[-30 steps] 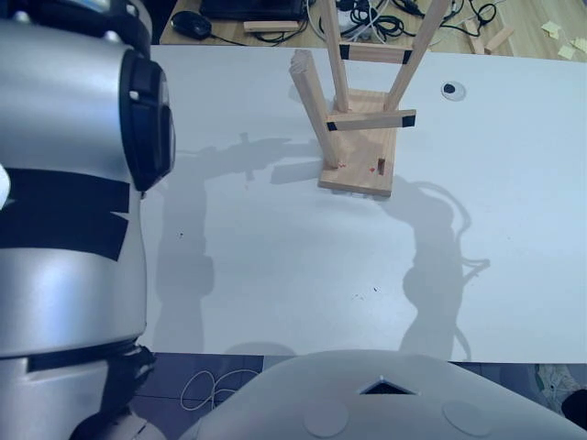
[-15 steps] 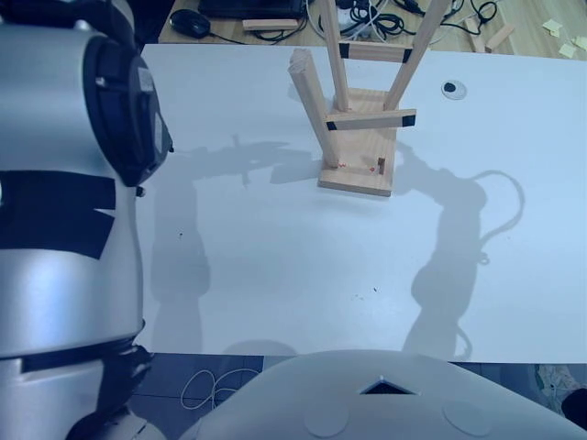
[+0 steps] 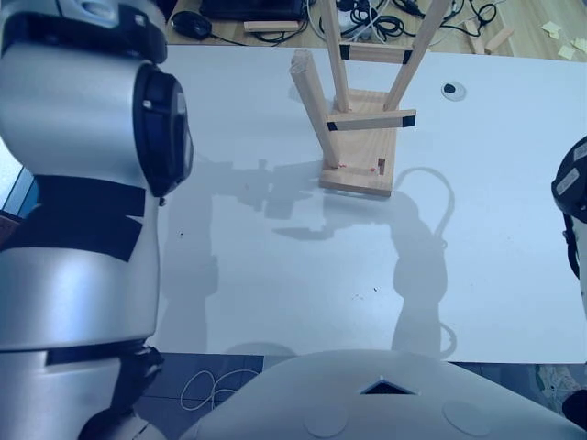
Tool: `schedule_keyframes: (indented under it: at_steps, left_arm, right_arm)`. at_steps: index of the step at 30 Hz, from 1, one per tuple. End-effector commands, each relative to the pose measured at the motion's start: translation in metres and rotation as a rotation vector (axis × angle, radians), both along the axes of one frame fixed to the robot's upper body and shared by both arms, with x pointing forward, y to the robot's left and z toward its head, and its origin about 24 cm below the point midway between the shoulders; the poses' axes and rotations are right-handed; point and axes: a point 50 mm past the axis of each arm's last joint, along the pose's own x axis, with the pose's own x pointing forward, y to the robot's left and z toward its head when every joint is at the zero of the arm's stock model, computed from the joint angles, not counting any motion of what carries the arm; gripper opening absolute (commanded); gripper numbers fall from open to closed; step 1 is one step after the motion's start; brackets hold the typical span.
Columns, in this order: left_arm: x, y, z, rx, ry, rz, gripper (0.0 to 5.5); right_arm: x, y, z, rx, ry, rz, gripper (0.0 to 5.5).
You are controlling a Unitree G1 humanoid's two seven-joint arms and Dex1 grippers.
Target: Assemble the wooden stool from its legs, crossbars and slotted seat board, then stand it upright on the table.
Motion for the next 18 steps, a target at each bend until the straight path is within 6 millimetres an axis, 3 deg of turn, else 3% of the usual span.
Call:
schedule_keyframes:
  at_steps: [1,11,18]
  left_arm:
    - [-0.002,0.005,-0.007,0.03,0.012,0.0,1.0]
    - [0.002,0.016,-0.029,0.157,0.003,0.044,1.0]
    - [0.001,0.018,-0.033,0.185,0.006,0.04,1.0]
  right_arm:
    - [0.002,-0.004,0.005,0.018,-0.035,-0.067,4.14]
    - [-0.01,-0.007,-0.009,-0.211,0.066,0.032,2.69]
    - [-0.006,-0.013,-0.015,-0.238,0.1,0.018,1.55]
